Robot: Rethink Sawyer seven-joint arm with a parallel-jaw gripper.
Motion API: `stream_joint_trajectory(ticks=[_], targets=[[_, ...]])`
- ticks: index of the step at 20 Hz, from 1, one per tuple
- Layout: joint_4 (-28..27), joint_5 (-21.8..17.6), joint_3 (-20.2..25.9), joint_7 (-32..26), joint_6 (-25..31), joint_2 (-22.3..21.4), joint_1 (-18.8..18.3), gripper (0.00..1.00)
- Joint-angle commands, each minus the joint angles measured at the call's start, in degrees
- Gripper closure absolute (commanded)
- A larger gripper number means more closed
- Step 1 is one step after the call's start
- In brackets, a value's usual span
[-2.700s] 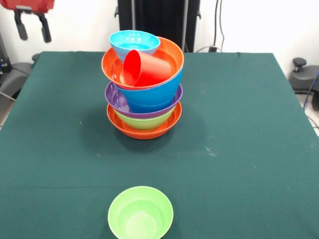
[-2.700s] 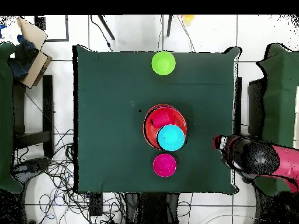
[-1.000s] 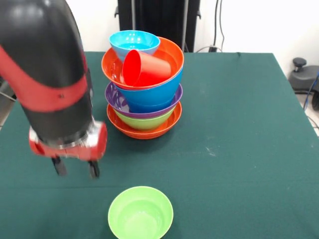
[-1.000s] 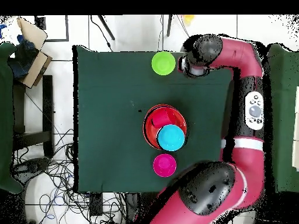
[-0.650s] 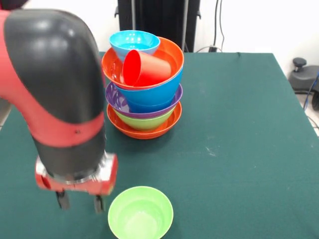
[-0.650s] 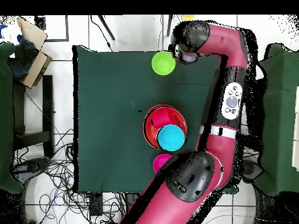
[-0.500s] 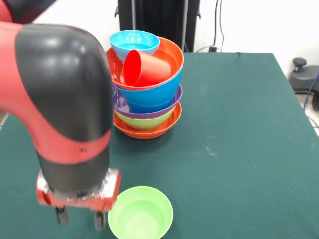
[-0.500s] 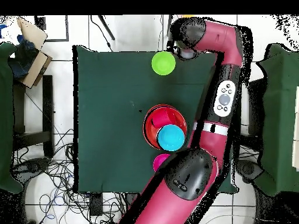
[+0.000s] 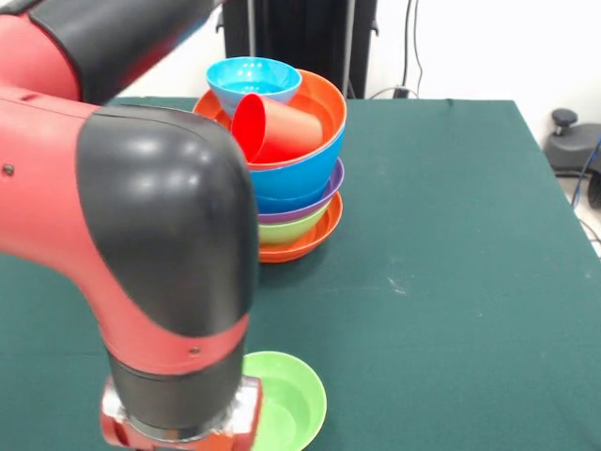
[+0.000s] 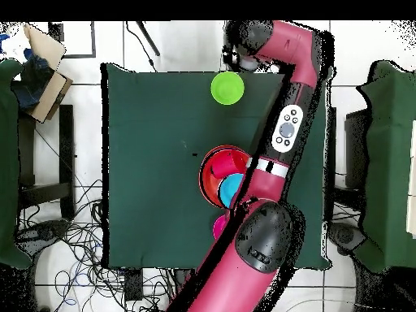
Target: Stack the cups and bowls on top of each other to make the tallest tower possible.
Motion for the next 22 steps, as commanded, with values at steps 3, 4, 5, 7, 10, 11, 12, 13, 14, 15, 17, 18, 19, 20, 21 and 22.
stream_joint_trajectory(ticks=[3,4,5,7,10,11,12,13,14,15,17,18,19,20,21,22], targets=[[-3.8,-8.2,9.0,-12.8,6.3,0.9,0.2,0.0],[-3.4,-7.6,8.4,-12.4,6.5,0.8,0.1,0.0],[-2.3,-5.6,6.5,-11.6,6.2,0.8,0.0,0.0],[-0.8,-3.2,4.3,-10.5,5.4,0.8,-0.4,0.0],[0.6,-0.8,2.2,-9.9,4.7,0.8,-0.8,0.0],[0.6,-0.6,2.2,-10.2,5.1,0.7,-0.9,0.0],[0.6,-0.4,2.1,-10.4,5.4,0.5,-1.0,0.0],[0.3,-0.7,2.5,-10.7,6.4,0.2,-1.0,0.0],[0.3,-0.5,2.3,-10.8,7.1,-0.1,-1.1,0.0],[0.7,0.2,1.7,-10.6,8.2,-0.7,-1.4,0.0],[1.7,2.1,0.3,-10.0,9.7,-1.6,-2.0,0.0],[1.9,2.5,0.0,-10.0,10.0,-1.8,-2.2,0.0],[3.1,4.2,-1.3,-9.2,10.1,-2.1,-2.8,0.0],[3.4,4.8,-1.7,-9.1,10.3,-2.2,-3.0,0.0],[3.8,5.5,-2.1,-9.0,10.4,-2.3,-3.2,0.0],[4.1,6.0,-2.5,-8.8,10.6,-2.5,-3.3,0.0]])
